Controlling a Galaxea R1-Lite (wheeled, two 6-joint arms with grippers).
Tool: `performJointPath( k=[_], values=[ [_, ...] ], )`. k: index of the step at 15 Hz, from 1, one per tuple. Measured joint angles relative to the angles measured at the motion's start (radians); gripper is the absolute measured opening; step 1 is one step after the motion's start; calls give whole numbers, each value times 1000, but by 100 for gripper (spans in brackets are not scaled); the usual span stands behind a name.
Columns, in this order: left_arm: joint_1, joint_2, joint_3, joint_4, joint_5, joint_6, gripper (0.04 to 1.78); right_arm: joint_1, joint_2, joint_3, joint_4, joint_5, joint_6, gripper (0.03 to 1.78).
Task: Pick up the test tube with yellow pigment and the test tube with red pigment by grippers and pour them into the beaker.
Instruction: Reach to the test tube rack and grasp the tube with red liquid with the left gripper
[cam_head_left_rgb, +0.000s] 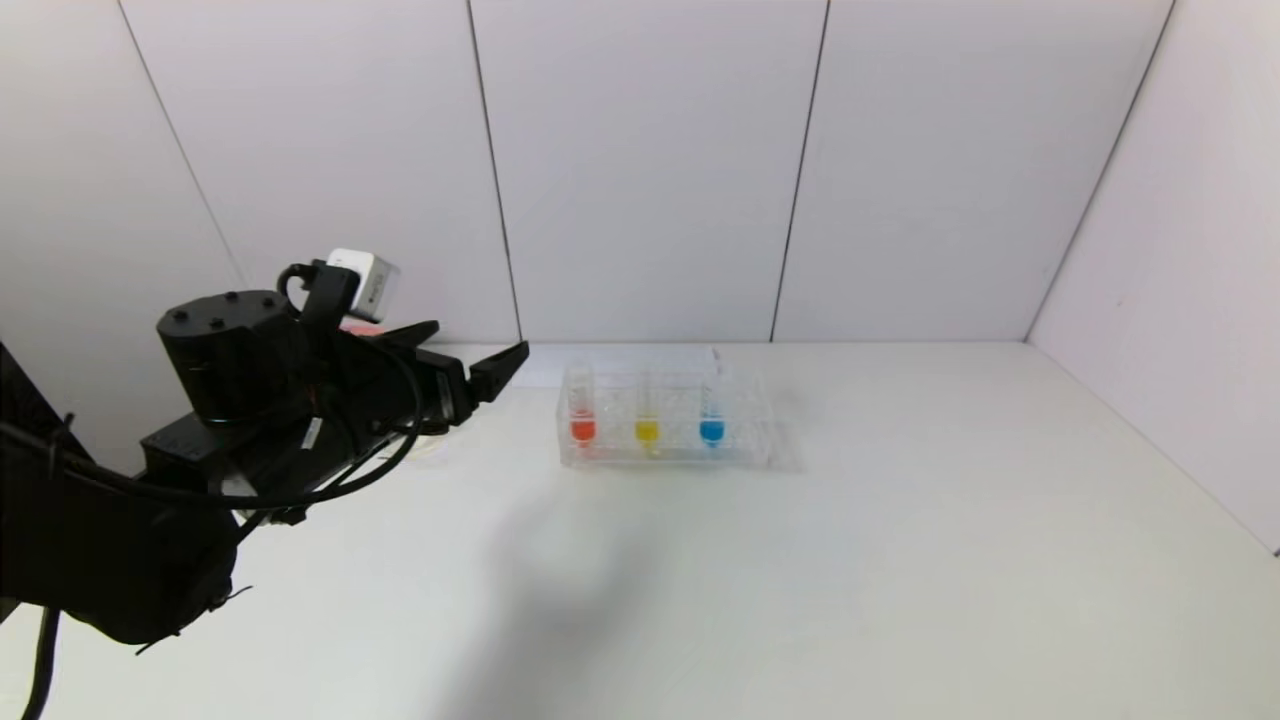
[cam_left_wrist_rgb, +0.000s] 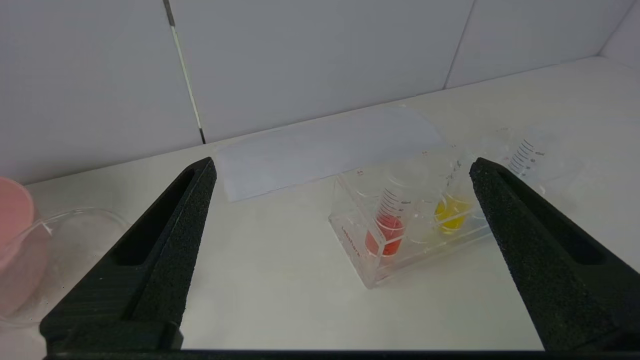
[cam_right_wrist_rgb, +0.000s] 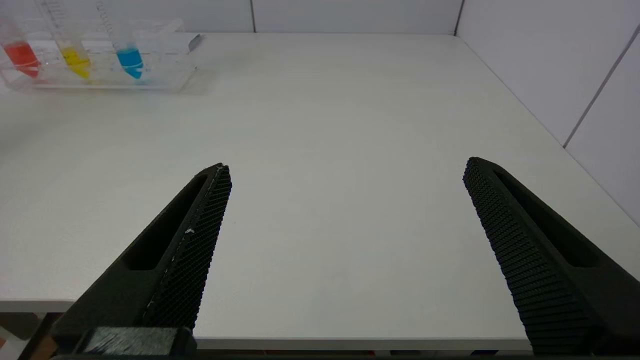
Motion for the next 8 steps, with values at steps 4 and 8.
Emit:
performJointPath(
  k=[4,8],
  values=[
    [-57,93,-12,-122,20,-2,178,0,0,0,0,0,0,170],
    [-77,189,-21,-200,21,-17,178,0,0,0,0,0,0,170]
  ],
)
